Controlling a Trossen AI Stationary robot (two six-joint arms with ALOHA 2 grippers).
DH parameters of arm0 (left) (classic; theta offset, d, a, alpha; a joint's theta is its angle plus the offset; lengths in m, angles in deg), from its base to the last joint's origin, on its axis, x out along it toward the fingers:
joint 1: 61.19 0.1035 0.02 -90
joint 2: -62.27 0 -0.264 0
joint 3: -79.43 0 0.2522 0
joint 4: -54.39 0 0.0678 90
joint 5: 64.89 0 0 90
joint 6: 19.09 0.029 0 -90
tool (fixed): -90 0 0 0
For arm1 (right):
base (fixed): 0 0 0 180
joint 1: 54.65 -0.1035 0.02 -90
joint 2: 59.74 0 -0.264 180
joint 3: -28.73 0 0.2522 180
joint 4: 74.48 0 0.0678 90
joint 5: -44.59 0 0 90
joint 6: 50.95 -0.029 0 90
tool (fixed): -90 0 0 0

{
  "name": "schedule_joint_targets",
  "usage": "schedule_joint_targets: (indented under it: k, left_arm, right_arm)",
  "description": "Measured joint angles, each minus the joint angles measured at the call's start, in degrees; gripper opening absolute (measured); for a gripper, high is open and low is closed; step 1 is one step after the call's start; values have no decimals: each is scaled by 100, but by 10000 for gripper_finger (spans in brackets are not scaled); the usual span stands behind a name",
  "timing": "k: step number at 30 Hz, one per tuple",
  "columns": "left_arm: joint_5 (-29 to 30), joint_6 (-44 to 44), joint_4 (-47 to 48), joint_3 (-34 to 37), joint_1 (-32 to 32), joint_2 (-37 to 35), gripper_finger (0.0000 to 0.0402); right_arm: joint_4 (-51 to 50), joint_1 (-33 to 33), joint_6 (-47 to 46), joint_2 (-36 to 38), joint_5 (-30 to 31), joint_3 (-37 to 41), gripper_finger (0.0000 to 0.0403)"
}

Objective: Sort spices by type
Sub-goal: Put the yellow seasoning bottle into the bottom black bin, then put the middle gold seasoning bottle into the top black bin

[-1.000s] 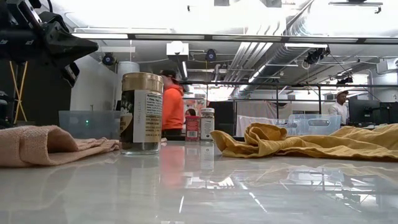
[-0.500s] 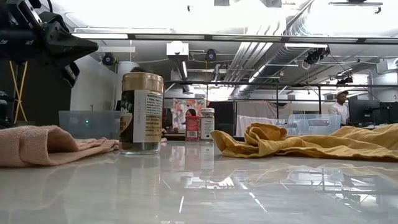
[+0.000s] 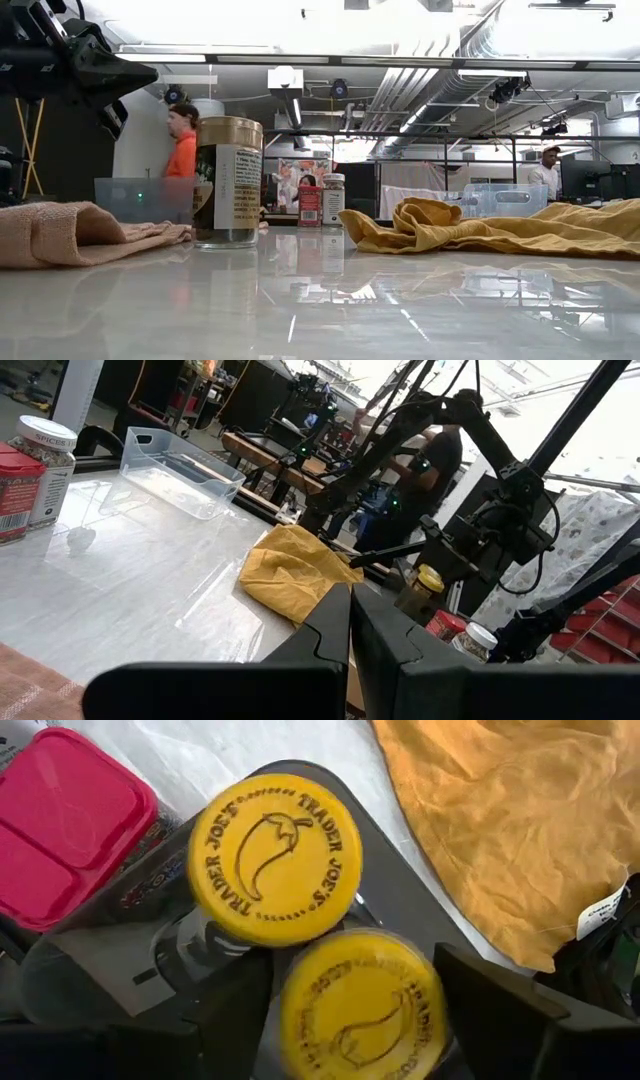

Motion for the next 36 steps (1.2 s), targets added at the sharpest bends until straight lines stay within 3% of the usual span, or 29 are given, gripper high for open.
schedule_joint_targets:
  k: [5, 13, 21, 25, 31, 33, 36]
  left_arm:
    - [0, 0, -2, -1, -1, 0, 0]
    - [0, 0, 0, 1, -2, 0, 0]
    - [0, 0, 0, -2, -1, 0, 0]
    - [0, 0, 0, 1, -1, 0, 0]
    - [0, 0, 0, -2, 0, 0, 0]
    - [0, 0, 0, 0, -2, 0, 0]
    - [-1, 0, 0, 0, 0, 0, 0]
  right_arm:
    - [0, 0, 67, 0, -157, 0, 302]
    - [4, 15, 614, 45, -982, -11, 305]
    - [0, 15, 799, 759, -913, -125, 305]
    - [6, 56, 859, 1227, -282, -432, 305]
    - [-11, 869, 1281, 1910, 2018, -745, 305]
    - [130, 1377, 1790, 1995, 2308, -745, 305]
    - [698, 2293, 2961, 1948, 2087, -745, 305]
